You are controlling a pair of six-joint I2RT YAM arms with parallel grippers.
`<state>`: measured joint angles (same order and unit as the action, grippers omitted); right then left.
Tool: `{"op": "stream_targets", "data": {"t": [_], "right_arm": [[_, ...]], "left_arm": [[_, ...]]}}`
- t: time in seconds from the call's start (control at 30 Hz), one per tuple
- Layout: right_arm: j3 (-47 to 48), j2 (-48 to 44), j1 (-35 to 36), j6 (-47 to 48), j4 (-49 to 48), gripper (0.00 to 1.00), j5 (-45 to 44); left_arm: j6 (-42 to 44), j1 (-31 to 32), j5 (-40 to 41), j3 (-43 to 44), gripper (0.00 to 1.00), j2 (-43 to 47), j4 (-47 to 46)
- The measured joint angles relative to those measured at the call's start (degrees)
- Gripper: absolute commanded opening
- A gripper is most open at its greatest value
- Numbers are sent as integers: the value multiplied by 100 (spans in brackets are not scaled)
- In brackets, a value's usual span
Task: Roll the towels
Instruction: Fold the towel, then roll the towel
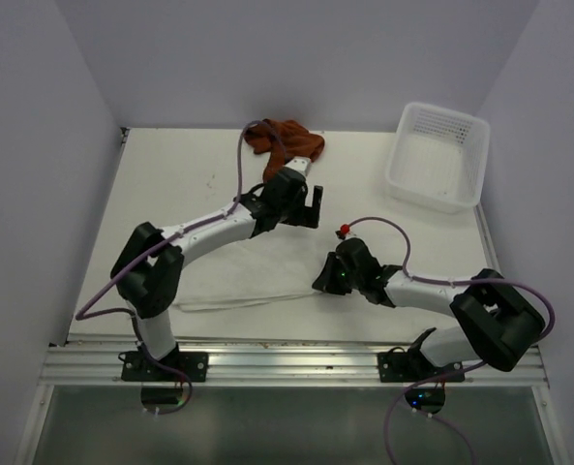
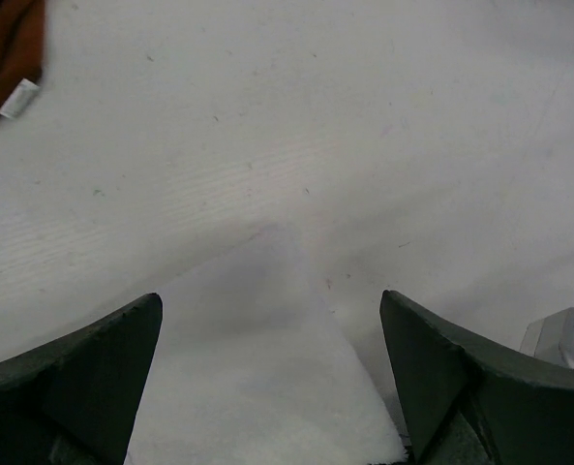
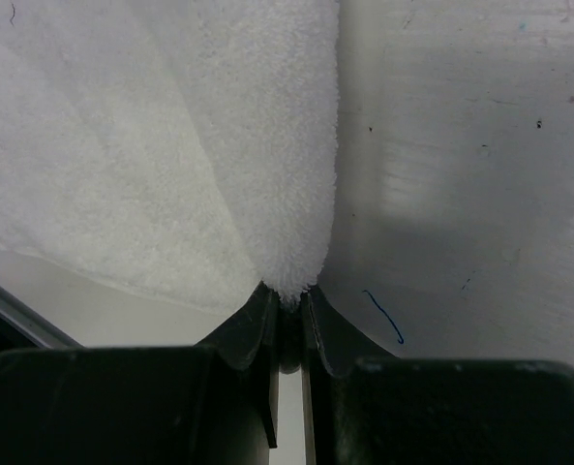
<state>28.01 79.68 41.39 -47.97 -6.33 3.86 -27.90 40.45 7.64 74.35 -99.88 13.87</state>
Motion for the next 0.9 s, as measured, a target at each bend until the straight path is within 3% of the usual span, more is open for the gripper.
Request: {"op": "stream_targets", "data": {"t": [0.23, 0.47, 0.9], "right_arm": [[-168, -142, 9, -61, -68, 0, -144], [-232, -144, 13, -136, -186, 0, -175], [-341, -116, 13, -262, -424, 0, -195]], "left_arm": [[-131, 619, 201, 481, 93, -896, 188], [-367, 640, 173, 776, 90, -1237, 205], [-610, 658, 463, 1040, 73, -1582, 459]]}}
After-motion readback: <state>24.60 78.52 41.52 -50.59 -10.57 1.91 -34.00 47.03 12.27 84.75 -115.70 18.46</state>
